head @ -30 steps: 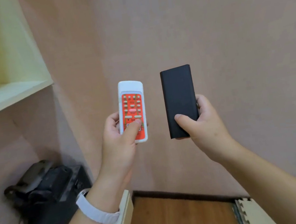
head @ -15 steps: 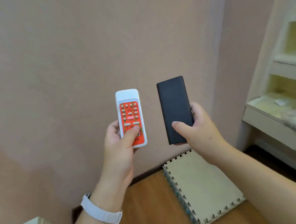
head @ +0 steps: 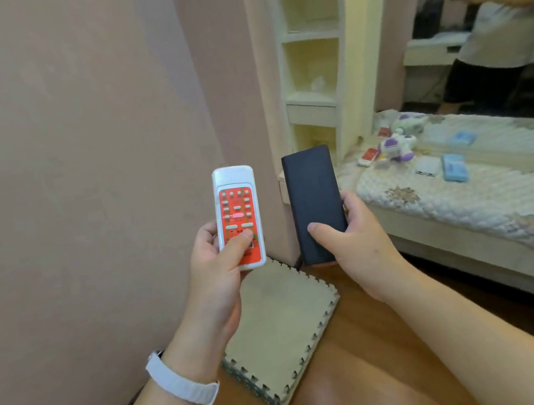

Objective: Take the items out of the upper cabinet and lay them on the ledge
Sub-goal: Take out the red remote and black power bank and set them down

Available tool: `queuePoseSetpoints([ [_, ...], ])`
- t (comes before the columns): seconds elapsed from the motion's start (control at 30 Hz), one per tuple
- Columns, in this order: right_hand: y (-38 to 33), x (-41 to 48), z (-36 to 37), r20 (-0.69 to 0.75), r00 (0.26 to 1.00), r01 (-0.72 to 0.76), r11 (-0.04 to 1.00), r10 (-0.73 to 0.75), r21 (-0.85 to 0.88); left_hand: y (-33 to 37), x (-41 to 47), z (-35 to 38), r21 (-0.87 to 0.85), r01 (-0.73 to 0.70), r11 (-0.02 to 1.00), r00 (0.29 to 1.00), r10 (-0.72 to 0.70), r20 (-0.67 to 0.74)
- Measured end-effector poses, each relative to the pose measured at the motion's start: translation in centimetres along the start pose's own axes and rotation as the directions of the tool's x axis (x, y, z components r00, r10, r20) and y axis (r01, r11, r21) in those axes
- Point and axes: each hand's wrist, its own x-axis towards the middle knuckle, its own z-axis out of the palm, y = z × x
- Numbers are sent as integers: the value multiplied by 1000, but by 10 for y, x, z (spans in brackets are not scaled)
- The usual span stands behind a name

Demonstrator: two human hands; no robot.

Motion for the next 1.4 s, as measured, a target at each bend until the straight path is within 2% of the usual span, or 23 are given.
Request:
queuePoseSetpoints([
  [0.17,13,30,-45,-158,987,-29,995,14,-95,-29,57,50,-35,70,997,990,-66,124],
  [0.37,22,81,-91,-345,937,-116,980,54,-162,-61,133,113,-17,160,987,942,-147,300],
  [0.63,39,140,-128,-541,836,-201,967,86,-157,-108,215,177,14,270,963,840,-243,485],
  [0.83,44,148,-172,-661,742,-259,957,110,-130,-139,237,232,96,345,934,734,-332,593],
  [1.1,69,162,-251,-712,693,-288,948,111,-133,-173,249,309,157,309,938,712,-337,616],
  [1.4,87,196,-385,-712,686,-269,962,152,-53,-205,259,436,242,261,935,746,-354,565],
])
